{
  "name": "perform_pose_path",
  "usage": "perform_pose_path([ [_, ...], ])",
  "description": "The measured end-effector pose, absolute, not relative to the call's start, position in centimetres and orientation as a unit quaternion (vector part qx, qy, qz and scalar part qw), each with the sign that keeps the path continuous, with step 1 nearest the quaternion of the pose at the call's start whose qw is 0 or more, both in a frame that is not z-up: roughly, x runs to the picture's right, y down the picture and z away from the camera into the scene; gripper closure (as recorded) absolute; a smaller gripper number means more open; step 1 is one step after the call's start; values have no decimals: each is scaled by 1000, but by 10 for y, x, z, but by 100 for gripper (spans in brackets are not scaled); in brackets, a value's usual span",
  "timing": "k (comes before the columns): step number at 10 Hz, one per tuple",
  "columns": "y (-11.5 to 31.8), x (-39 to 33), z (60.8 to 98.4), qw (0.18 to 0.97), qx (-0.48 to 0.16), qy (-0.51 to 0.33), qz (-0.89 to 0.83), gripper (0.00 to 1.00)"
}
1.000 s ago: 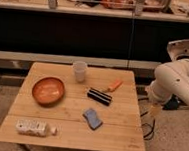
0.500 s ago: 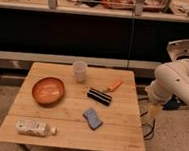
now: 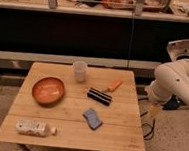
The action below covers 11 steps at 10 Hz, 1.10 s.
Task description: Push the eraser across the table
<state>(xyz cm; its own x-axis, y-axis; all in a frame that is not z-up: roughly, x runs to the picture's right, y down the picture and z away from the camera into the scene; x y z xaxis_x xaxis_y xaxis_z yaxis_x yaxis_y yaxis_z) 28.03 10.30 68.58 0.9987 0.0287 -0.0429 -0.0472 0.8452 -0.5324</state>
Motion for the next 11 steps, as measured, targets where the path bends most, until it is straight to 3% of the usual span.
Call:
perform_pose_path([
  [11, 68, 220, 703, 967, -255, -24, -7, 20],
])
